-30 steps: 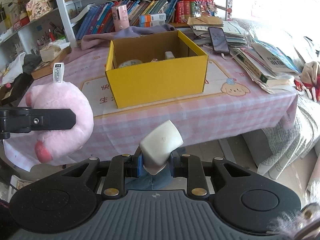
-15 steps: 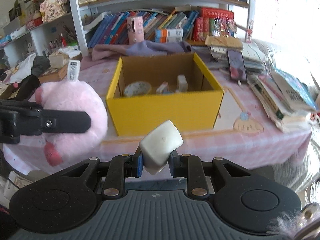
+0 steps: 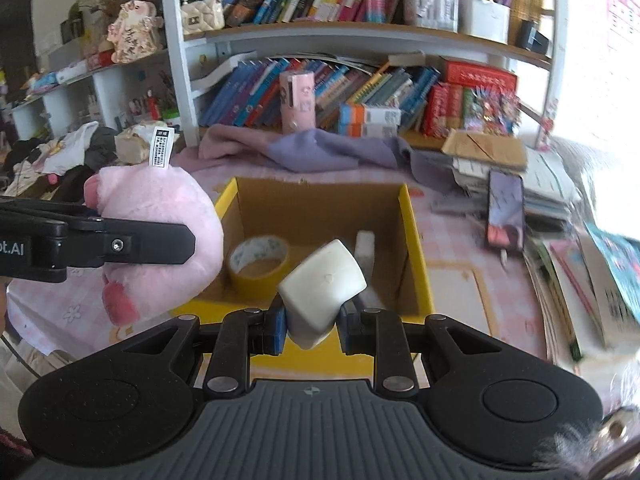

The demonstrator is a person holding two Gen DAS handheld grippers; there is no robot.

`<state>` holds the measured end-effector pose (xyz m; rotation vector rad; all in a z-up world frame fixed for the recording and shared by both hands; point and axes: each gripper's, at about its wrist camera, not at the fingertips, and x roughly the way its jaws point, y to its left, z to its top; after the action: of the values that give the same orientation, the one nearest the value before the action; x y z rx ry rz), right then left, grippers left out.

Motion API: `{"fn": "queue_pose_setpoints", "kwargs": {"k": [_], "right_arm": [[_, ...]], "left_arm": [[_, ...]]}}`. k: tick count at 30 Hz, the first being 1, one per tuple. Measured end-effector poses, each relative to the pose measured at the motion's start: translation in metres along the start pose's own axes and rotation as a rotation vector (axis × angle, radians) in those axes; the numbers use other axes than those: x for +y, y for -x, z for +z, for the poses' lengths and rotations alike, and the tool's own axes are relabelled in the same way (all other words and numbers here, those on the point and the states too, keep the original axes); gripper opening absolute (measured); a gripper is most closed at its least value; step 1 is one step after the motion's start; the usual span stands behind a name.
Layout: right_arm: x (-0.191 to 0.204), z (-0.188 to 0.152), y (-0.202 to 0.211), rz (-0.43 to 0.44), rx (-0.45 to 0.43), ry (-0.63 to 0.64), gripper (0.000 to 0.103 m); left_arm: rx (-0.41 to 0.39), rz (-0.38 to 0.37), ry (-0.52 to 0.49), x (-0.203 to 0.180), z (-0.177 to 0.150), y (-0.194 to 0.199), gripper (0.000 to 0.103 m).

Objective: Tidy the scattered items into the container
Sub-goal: 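Lower both tools into the yellow box and open both grippers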

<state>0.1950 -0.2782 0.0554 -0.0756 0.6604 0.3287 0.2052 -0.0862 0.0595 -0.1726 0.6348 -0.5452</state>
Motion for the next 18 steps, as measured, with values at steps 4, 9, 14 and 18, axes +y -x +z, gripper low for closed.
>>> {"fn": "queue_pose_setpoints", "kwargs": {"k": [4, 9, 14, 18], "right_arm": [[-0.02, 0.013, -0.023, 0.035, -0.011, 0.044, 0.023], [-0.034, 0.02, -0.065, 0.082, 0.018, 0.117, 0.023], [-0.036, 0.016, -0.107, 0.136, 0.084, 0.192, 0.023], [-0.031, 0.011, -0.136, 0.176, 0.163, 0.267, 0.023]], "left_arm": [[-0.007, 0.066, 0.007, 0.001, 0.012, -0.024, 0.062], [0.034, 0.139, 0.015, 0.007, 0.019, -0.06, 0.063], [0.158, 0.183, 0.034, 0.017, 0.008, -0.102, 0.063], [0.238, 0.218, 0.009, 0.021, 0.0, -0.127, 0.063]]}}
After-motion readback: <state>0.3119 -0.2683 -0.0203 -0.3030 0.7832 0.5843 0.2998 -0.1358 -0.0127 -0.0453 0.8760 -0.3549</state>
